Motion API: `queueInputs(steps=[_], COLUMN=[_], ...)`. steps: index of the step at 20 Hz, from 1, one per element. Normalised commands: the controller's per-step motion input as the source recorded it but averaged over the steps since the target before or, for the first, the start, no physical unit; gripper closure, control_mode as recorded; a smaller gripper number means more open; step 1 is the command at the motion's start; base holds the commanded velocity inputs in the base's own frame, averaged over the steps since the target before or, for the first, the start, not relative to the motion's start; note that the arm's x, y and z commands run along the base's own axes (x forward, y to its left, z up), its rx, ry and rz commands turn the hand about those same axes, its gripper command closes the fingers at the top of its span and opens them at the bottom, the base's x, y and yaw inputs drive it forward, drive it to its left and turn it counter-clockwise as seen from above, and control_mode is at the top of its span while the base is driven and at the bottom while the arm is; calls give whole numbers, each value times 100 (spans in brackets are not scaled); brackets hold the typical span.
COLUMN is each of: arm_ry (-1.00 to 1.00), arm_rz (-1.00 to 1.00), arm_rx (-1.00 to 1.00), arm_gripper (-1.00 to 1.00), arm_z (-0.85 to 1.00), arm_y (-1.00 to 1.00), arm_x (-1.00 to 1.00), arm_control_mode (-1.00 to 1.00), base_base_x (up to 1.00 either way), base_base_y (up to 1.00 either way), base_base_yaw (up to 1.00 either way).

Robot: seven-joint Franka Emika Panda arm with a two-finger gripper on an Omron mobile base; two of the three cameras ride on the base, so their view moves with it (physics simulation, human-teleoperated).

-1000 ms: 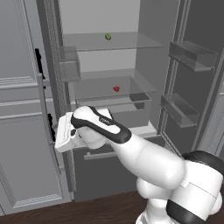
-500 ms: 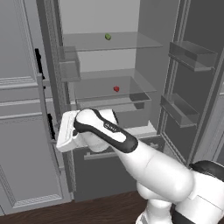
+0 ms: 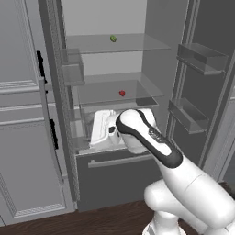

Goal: Take the strawberry from the fridge and place it on top of the pancake, located on the dining counter.

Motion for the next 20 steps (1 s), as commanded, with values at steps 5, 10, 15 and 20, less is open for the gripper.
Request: queueInputs(steps=[5,10,15,20], arm_ry=[0,-16,-27,-27], arm_rz=[5,24,47,55], arm_rx=[-10,-21,-55,-77], arm_gripper=[-100,-100,-100,-100], arm_z=[1,-10,-43,-46], arm_y=[-100,-100,-86,-54], arm_x=[46,68,23,-3], arm_control_mode=[-100,-100,-100,-100], base_base_x=[0,0,0,0], base_base_y=[0,0,0,0], base_base_yaw=[0,0,0,0])
